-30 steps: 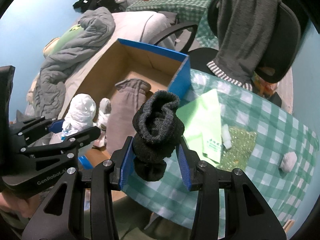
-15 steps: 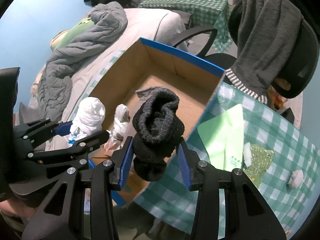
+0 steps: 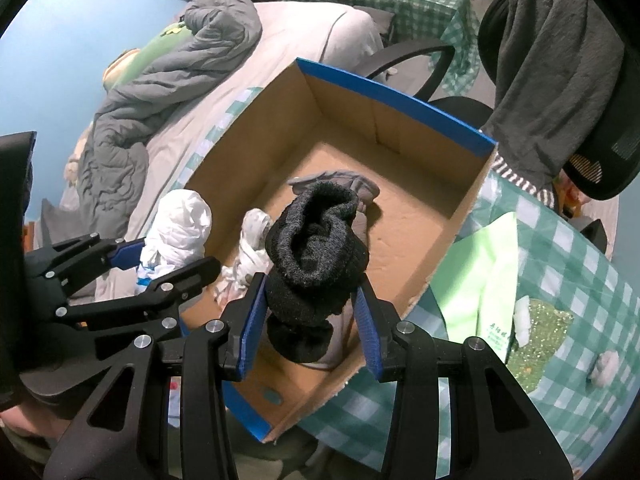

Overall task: Organize soft objects
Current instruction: 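Lower both socks into the cardboard box and open both tools, then withdraw both tools from the box back over the table, then close the right tool on the grey sock ball while the left tool approaches the green cloth, then pinch the light-green microfiber cloth with the left tool, then lift the green cloth with the left tool while the right tool lifts the grey sock, then lower the green cloth and grey sock into the box and open both tools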

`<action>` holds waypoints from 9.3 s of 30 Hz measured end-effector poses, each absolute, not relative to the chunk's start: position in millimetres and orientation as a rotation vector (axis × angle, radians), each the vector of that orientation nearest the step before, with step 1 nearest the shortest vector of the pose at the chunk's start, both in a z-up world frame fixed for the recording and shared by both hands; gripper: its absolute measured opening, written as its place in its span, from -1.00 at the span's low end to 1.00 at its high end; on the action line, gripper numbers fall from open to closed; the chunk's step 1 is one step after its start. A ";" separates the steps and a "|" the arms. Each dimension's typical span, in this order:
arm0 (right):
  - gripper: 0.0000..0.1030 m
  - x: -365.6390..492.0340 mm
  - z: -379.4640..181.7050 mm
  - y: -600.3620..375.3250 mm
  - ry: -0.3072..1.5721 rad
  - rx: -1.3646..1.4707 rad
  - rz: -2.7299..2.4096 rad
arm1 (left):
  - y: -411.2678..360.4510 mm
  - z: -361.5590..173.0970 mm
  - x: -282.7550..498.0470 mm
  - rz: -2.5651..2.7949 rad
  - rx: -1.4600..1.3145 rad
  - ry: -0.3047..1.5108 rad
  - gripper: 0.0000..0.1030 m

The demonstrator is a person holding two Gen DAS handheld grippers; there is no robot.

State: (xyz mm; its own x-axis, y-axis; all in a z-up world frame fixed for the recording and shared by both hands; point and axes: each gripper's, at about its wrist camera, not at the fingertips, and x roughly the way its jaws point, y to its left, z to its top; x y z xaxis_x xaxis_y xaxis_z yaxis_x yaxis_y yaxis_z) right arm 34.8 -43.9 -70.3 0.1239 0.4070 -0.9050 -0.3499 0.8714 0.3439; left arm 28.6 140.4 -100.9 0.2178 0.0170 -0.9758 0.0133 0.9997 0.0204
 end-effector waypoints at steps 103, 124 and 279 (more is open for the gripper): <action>0.40 -24.1 -125.7 -434.6 1.394 0.302 -0.023 | -101.8 -160.3 39.9 -0.142 0.190 1.508 0.36; 0.41 4.8 -188.3 -450.0 1.487 0.258 -0.011 | -99.2 -196.9 58.6 -0.068 0.173 1.571 0.37; -0.55 -12.5 -38.3 -190.3 1.214 0.113 0.420 | 16.9 -52.6 -13.2 -0.165 0.042 1.222 -0.94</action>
